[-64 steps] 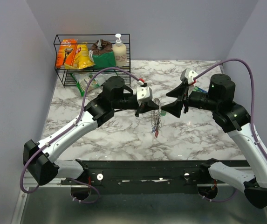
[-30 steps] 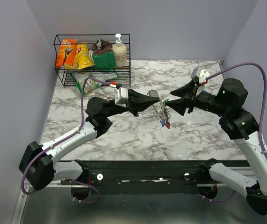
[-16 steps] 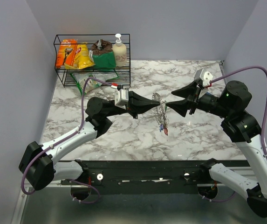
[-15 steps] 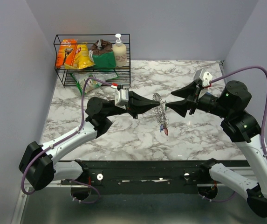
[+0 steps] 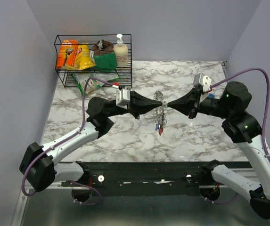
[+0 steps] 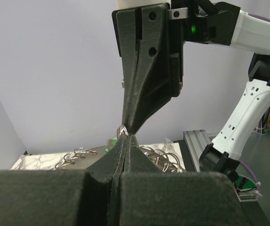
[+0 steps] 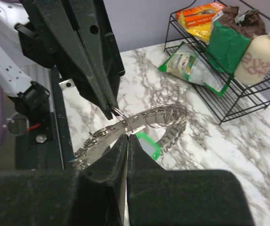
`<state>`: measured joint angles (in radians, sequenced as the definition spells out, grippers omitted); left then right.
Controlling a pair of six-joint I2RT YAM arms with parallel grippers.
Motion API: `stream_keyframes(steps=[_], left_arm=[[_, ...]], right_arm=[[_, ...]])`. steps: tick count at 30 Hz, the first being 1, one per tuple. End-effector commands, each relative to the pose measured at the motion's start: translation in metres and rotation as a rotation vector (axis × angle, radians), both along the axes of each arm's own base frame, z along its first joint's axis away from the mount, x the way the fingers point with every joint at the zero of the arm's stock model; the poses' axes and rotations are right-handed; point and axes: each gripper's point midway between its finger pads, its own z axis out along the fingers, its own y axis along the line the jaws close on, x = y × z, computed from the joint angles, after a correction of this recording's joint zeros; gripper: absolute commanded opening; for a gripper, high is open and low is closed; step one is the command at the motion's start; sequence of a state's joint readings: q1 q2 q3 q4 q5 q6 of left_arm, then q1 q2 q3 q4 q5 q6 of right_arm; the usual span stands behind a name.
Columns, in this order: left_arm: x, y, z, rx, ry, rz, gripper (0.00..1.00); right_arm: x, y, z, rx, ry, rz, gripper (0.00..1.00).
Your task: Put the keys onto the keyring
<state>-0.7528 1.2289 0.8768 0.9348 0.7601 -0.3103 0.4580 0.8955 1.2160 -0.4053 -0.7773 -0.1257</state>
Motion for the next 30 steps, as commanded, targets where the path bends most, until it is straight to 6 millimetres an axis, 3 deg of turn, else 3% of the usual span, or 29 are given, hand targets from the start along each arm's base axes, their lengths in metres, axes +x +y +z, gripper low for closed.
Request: stream_keyframes(steps=[1,30], left_arm=[[0.000,0.003,0.027,-0.063,-0.025,0.003,0.00],[-0.007,-0.003,0.021,-0.038,-0.017,-0.072,0.00]], right_arm=[[-0.003,0.003,-0.005,-0.005,-0.015,0.045,0.01],[-0.014,0.014,-0.017,-0.023,0.010,0.174,0.01]])
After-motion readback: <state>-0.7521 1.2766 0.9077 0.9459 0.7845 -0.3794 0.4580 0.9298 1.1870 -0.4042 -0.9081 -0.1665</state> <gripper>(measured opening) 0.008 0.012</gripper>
